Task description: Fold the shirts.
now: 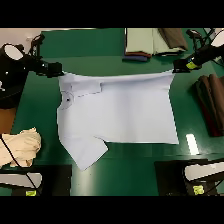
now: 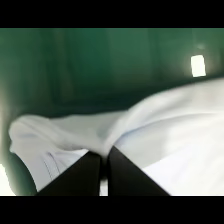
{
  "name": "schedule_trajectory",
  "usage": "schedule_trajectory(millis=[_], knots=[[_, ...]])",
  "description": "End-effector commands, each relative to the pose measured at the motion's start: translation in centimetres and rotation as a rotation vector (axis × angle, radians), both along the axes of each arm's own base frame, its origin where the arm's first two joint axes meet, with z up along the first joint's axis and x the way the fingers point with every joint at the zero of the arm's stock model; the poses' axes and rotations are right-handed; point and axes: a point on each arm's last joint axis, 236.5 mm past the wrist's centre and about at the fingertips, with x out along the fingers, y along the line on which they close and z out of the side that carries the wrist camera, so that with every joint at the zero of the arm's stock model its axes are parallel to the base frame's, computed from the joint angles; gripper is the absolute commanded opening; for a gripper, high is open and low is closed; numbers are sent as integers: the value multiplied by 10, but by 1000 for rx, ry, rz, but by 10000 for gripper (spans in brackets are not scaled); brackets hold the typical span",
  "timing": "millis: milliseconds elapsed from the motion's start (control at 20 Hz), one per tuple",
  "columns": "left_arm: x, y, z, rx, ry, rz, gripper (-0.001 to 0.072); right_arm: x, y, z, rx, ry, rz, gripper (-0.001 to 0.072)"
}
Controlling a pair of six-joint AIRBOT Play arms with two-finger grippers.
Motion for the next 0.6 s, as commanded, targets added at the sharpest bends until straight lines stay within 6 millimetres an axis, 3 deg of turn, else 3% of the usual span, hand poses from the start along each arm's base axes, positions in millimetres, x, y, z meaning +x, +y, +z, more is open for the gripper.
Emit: schedule_trajectory(millis=[0,250,550], knots=[[-6,23,-12,2,64,13,30,9,-3,4,-15,-8,5,16],[-47,23,-44,-1,231,-61,30,-34,-11,-30,-35,98,-4,16],[-86,14,-105,-46,378,-42,30,-78,-4,-80,-15,192,-19,16]])
